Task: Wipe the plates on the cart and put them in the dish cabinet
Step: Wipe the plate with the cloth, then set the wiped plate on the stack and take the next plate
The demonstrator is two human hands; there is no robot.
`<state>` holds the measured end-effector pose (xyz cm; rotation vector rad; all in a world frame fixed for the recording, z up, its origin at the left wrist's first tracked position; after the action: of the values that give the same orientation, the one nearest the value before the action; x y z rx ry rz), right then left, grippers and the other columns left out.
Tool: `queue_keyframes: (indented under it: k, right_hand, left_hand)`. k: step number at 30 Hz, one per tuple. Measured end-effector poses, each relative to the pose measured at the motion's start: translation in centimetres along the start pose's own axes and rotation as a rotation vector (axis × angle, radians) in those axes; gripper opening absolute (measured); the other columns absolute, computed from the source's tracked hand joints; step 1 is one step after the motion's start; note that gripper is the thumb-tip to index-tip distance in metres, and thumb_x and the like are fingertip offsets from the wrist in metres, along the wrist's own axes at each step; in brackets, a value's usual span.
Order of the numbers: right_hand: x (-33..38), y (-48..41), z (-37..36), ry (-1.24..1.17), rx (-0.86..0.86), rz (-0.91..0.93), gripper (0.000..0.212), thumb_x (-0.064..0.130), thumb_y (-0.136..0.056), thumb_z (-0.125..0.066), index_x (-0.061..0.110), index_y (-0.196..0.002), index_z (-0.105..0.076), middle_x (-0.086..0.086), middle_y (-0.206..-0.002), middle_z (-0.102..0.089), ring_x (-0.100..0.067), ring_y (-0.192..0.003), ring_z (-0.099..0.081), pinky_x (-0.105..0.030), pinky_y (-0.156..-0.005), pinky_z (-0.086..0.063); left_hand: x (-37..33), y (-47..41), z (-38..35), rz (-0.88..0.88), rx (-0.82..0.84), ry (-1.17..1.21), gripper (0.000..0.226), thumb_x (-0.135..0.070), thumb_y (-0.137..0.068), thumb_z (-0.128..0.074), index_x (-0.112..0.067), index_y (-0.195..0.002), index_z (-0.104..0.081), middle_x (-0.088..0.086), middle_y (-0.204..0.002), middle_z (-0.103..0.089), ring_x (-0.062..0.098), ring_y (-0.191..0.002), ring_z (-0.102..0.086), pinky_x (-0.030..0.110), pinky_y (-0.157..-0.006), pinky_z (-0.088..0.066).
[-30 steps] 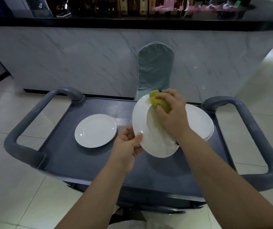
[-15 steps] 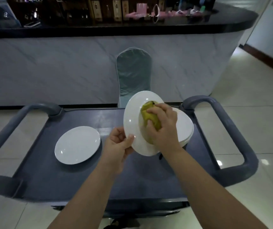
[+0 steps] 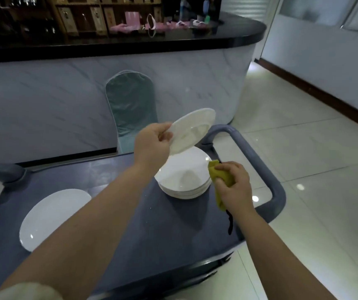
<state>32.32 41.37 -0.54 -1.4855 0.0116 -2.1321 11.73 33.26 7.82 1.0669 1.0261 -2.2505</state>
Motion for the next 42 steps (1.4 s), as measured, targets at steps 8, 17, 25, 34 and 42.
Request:
queue_keyframes:
  k: [8, 17, 25, 34, 42]
  right_hand:
    - [-0.5, 0.7, 0.2, 0.033, 0.055, 0.008, 0.039, 0.006, -0.078, -0.068, 0.042, -0.093, -0.059, 0.015, -0.110, -0.049, -0.021, -0.109, -0.048, -0.019, -0.090, -0.035]
    - [-2.0, 2.2, 0.2, 0.041, 0.102, -0.099, 0.029, 0.008, -0.081, -0.067, 0.032, -0.097, -0.064, 0.016, -0.113, -0.050, -0.018, -0.113, -0.047, -0.031, -0.096, -0.042]
    - [-0.7, 2.6, -3.7, 0.060, 0.236, 0.007, 0.028, 0.009, -0.080, -0.068, 0.030, -0.098, -0.064, 0.022, -0.111, -0.049, -0.014, -0.112, -0.044, -0.010, -0.088, -0.032]
    - [4.2, 3.8, -16.3, 0.022, 0.594, 0.208, 0.026, 0.020, -0.075, -0.062, 0.025, -0.101, -0.067, 0.010, -0.115, -0.050, -0.011, -0.106, -0.040, -0.008, -0.091, -0.026]
    - [5.6, 7.0, -25.7, 0.026, 0.842, 0.198, 0.028, 0.007, -0.083, -0.067, 0.032, -0.097, -0.063, 0.015, -0.115, -0.047, -0.005, -0.107, -0.032, 0.001, -0.087, -0.024]
  left_hand:
    - [4.2, 1.6, -4.5, -0.418, 0.159, -0.529, 0.040, 0.000, -0.068, -0.048, -0.014, -0.094, -0.076, 0.007, -0.079, -0.069, 0.031, -0.066, -0.064, 0.035, -0.048, -0.051]
    - [10.3, 6.9, -6.9, -0.497, 0.497, -0.531, 0.045, 0.006, -0.051, -0.085, -0.018, -0.087, -0.077, 0.000, -0.076, -0.066, 0.028, -0.069, -0.060, 0.029, -0.056, -0.051]
    - [10.5, 9.4, -5.3, -0.316, 0.279, -0.490, 0.013, -0.017, -0.070, -0.075, -0.019, -0.082, -0.071, 0.002, -0.076, -0.058, 0.029, -0.072, -0.056, 0.036, -0.061, -0.045]
    - [17.7, 15.1, 10.2, 0.466, -0.016, -0.569, 0.013, -0.030, -0.085, -0.068, -0.021, -0.093, -0.069, 0.003, -0.091, -0.061, 0.027, -0.091, -0.054, 0.039, -0.077, -0.047]
    - [23.8, 23.7, 18.8, 1.276, -0.579, 0.144, 0.022, -0.024, -0.083, -0.071, -0.014, -0.100, -0.061, 0.011, -0.092, -0.064, 0.033, -0.081, -0.065, 0.042, -0.072, -0.057]
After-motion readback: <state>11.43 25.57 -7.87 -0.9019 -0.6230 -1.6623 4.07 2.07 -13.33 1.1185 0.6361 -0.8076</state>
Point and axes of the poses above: each hand's wrist, its own y-axis away from the middle knuckle, its own z-axis out of the back of the hand, x = y × z, the point moved 1 cm from there along -y, towards the middle knuckle
